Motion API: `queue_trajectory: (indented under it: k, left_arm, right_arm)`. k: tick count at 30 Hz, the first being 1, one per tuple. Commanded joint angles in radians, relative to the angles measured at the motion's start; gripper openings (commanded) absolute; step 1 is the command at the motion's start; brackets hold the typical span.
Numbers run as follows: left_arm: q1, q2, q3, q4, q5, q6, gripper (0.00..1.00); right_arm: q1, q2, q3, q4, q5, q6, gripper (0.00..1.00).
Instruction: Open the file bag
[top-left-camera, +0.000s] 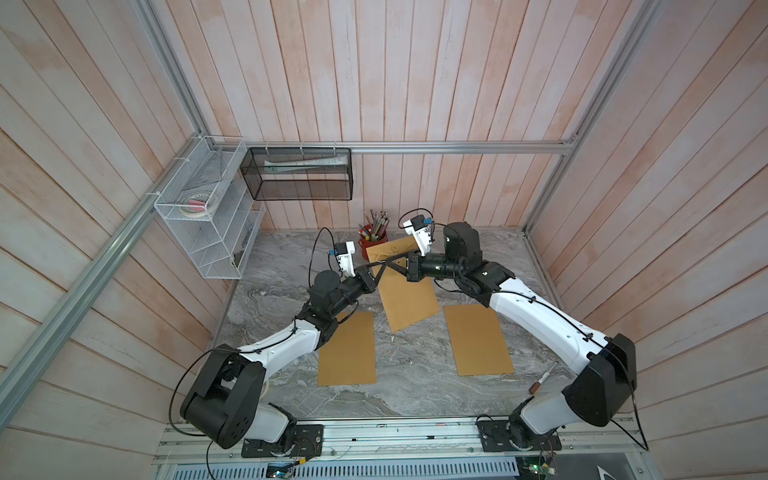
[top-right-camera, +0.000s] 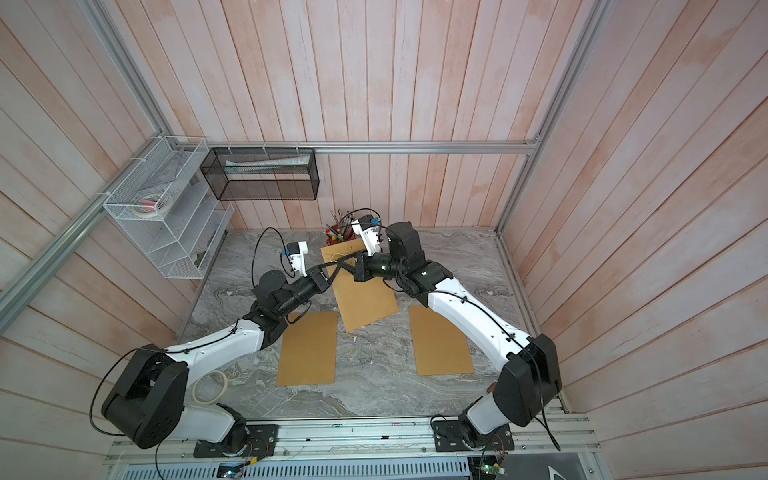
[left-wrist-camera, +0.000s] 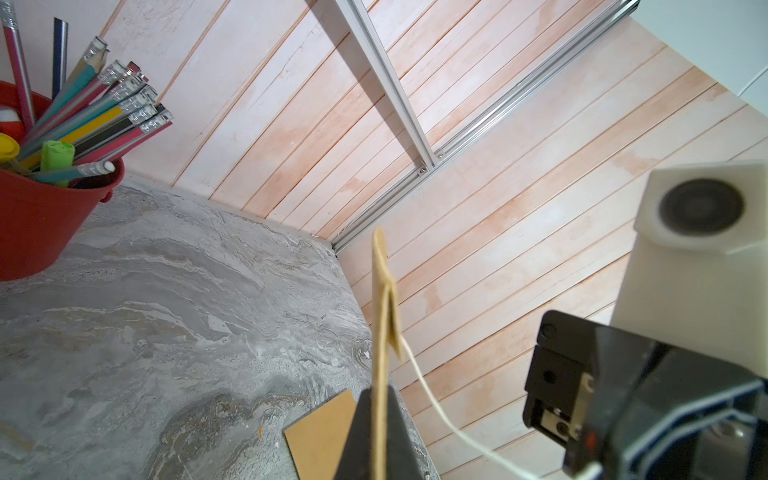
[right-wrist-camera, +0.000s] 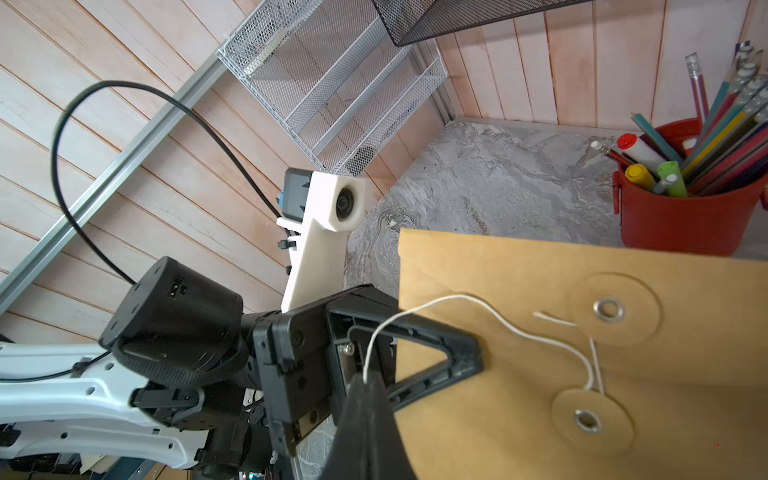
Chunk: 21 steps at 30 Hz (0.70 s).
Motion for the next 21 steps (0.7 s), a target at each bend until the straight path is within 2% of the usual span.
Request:
queue_trajectory:
  k: [1, 21]
  left_arm:
    - [0.009, -0.017, 0.034, 0.037, -0.018, -0.003, 0.00]
    - [0.045, -0.059, 0.038, 0.035, -0.051, 0.013, 0.00]
  right_arm:
    - [0.003, -0.029, -0.049, 0.030, 0.006, 0.023, 0.00]
    - [-0.030, -0.088, -0.253, 0.084, 0.016, 0.080, 0.00]
